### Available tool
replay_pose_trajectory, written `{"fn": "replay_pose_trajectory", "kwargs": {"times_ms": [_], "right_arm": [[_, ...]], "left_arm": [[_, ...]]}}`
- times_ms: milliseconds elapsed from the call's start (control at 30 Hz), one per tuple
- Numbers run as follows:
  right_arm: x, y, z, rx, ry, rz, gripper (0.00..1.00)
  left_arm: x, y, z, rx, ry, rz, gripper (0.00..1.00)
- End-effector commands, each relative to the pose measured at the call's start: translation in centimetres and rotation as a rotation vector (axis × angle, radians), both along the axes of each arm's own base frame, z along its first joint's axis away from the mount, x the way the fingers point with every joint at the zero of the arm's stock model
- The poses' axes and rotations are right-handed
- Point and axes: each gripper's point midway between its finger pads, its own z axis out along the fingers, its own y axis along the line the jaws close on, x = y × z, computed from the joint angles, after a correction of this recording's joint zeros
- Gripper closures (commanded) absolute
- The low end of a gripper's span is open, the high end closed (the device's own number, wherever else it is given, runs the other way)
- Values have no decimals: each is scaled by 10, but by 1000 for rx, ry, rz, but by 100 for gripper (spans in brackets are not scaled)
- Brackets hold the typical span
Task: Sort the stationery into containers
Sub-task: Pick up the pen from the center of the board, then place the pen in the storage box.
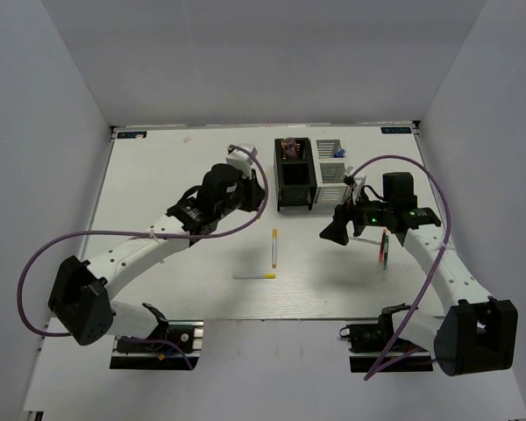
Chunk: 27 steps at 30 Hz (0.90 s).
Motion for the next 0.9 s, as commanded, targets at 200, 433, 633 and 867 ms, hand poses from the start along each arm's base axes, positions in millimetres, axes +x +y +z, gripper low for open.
{"fn": "replay_pose_trajectory", "kwargs": {"times_ms": [200, 433, 633, 867], "right_arm": [[11, -5, 18, -12, -95, -36, 10], [13, -6, 14, -23, -98, -40, 10], [6, -1, 7, -6, -64, 22, 10], [6, 1, -5, -14, -38, 28, 23]], "left_arm": [[61, -74, 103, -259, -505, -123, 100], [102, -94, 103, -289, -596, -30, 100], [131, -102, 90, -268, -690, 60, 99], [145, -107, 62, -210, -681, 97, 59]]}}
